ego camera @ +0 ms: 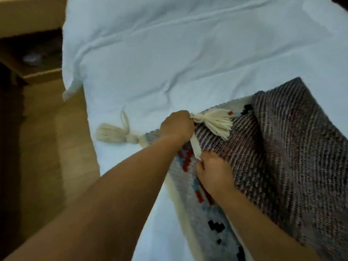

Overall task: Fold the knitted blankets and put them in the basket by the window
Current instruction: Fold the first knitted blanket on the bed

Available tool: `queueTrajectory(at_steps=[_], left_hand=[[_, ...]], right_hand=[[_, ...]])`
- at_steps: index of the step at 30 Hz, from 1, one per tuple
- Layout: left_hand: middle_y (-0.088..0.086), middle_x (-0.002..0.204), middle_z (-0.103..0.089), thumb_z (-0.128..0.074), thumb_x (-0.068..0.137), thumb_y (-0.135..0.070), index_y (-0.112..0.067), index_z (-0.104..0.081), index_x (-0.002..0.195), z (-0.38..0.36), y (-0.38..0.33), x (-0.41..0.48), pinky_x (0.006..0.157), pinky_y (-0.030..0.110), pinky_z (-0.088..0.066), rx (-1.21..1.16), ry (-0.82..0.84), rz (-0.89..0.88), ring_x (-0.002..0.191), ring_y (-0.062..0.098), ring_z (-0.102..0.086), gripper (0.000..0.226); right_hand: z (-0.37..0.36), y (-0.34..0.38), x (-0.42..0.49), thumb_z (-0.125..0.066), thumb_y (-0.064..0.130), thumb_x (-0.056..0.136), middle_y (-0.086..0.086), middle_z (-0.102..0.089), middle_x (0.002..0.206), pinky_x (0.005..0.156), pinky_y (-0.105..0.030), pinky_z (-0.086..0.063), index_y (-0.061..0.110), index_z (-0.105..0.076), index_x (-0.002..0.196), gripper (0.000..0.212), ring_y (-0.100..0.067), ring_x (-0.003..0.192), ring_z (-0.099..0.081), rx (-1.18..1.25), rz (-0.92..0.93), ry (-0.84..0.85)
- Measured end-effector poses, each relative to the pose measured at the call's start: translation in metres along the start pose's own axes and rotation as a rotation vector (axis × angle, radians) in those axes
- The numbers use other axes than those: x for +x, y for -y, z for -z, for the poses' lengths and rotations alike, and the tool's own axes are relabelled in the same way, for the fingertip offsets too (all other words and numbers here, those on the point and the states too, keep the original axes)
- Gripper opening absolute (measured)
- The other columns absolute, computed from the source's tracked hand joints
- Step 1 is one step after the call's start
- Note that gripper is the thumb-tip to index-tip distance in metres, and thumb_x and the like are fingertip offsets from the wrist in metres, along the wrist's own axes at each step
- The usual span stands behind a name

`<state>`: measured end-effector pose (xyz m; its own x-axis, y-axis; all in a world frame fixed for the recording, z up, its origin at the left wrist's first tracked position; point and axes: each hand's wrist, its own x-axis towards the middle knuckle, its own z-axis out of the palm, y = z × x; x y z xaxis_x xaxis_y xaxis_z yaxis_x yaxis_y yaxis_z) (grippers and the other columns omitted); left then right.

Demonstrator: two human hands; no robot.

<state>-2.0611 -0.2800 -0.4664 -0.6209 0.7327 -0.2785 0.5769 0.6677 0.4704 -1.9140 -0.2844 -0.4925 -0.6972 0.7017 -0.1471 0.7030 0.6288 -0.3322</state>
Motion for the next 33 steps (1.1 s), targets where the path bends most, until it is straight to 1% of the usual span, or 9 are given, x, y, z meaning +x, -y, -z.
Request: queueTrajectory(at_steps=[5,8,10,13,15,17,20,24,33], left_hand=[[0.014,0.108,-0.065,-0.042,0.092,-0.017,-0.007,-0.063,0.095,0.038,0.115,-0.011,0.072,0.03,-0.04,0.011,-0.038,0.232,0.103,0.033,-0.06,0.023],[0.016,0.104,-0.066,-0.048,0.093,-0.025,-0.009,-0.061,0.089,0.042,0.153,-0.011,0.073,0.032,-0.043,-0.104,0.018,0.276,0.101,0.034,-0.06,0.021],[0.013,0.111,-0.063,-0.051,0.092,-0.025,-0.011,-0.056,0.106,0.038,0.158,-0.01,0.08,0.036,-0.046,-0.124,0.023,0.229,0.104,0.033,-0.058,0.02],[0.012,0.128,-0.05,-0.05,0.088,-0.018,-0.018,-0.035,0.138,0.033,0.152,-0.012,0.089,0.041,-0.042,0.082,-0.003,0.018,0.115,0.033,-0.05,0.052],[0.009,0.133,-0.048,-0.049,0.088,-0.016,-0.022,-0.032,0.143,0.032,0.147,-0.011,0.092,0.041,-0.038,0.24,0.003,-0.127,0.118,0.031,-0.046,0.058],[0.008,0.125,-0.055,-0.049,0.087,-0.018,-0.019,-0.041,0.135,0.032,0.14,-0.012,0.091,0.04,-0.036,0.251,0.006,-0.155,0.115,0.03,-0.048,0.049],[0.012,0.104,-0.063,-0.049,0.088,-0.019,-0.008,-0.052,0.113,0.036,0.136,-0.019,0.082,0.036,-0.039,-0.076,-0.141,-0.059,0.1,0.032,-0.054,0.027],[0.017,0.101,-0.063,-0.052,0.091,-0.016,-0.004,-0.053,0.1,0.036,0.143,-0.037,0.08,0.034,-0.044,-0.713,-0.329,0.373,0.091,0.029,-0.058,0.015],[-0.001,0.099,-0.063,-0.068,0.084,-0.03,-0.007,-0.061,0.115,0.021,0.164,-0.048,0.082,0.025,-0.043,-1.094,-0.403,0.749,0.099,0.019,-0.06,0.039]], right_hand=[[-0.035,0.091,0.0,-0.048,0.017,0.069,-0.007,-0.057,0.052,0.032,-0.019,-0.035,0.009,-0.056,0.057,0.016,-0.023,0.036,-0.054,0.022,0.144,0.042],[-0.053,0.11,0.002,-0.054,0.007,0.081,-0.018,-0.065,0.077,0.056,-0.03,-0.05,0.001,-0.065,0.083,0.013,-0.032,0.064,-0.065,0.062,0.084,0.155],[-0.056,0.109,0.003,-0.046,0.013,0.086,-0.021,-0.065,0.089,0.069,-0.036,-0.049,0.0,-0.065,0.096,0.026,-0.034,0.077,-0.064,0.072,0.05,0.149],[-0.059,0.108,0.001,-0.048,0.013,0.072,-0.018,-0.063,0.068,0.05,-0.032,-0.047,0.002,-0.063,0.075,0.019,-0.031,0.055,-0.061,0.069,0.087,0.148],[-0.058,0.106,0.0,-0.052,0.011,0.068,-0.015,-0.062,0.063,0.044,-0.028,-0.045,0.003,-0.062,0.072,0.013,-0.03,0.049,-0.06,0.064,0.119,0.151],[-0.055,0.104,-0.001,-0.05,0.01,0.078,-0.019,-0.064,0.078,0.057,-0.034,-0.048,0.001,-0.064,0.086,0.018,-0.033,0.065,-0.063,0.075,0.125,0.187],[-0.052,0.101,0.0,-0.052,0.009,0.083,-0.018,-0.064,0.09,0.066,-0.035,-0.047,0.003,-0.063,0.096,0.018,-0.033,0.078,-0.062,0.06,0.107,0.142],[-0.05,0.102,-0.011,-0.056,0.014,0.062,-0.009,-0.058,0.058,0.036,-0.028,-0.038,0.007,-0.056,0.065,0.007,-0.027,0.041,-0.054,0.029,0.146,0.066],[-0.056,0.088,-0.023,-0.054,0.021,0.087,-0.009,-0.052,0.105,0.079,-0.03,-0.041,0.006,-0.053,0.107,0.024,-0.024,0.091,-0.052,0.084,0.189,0.144]])
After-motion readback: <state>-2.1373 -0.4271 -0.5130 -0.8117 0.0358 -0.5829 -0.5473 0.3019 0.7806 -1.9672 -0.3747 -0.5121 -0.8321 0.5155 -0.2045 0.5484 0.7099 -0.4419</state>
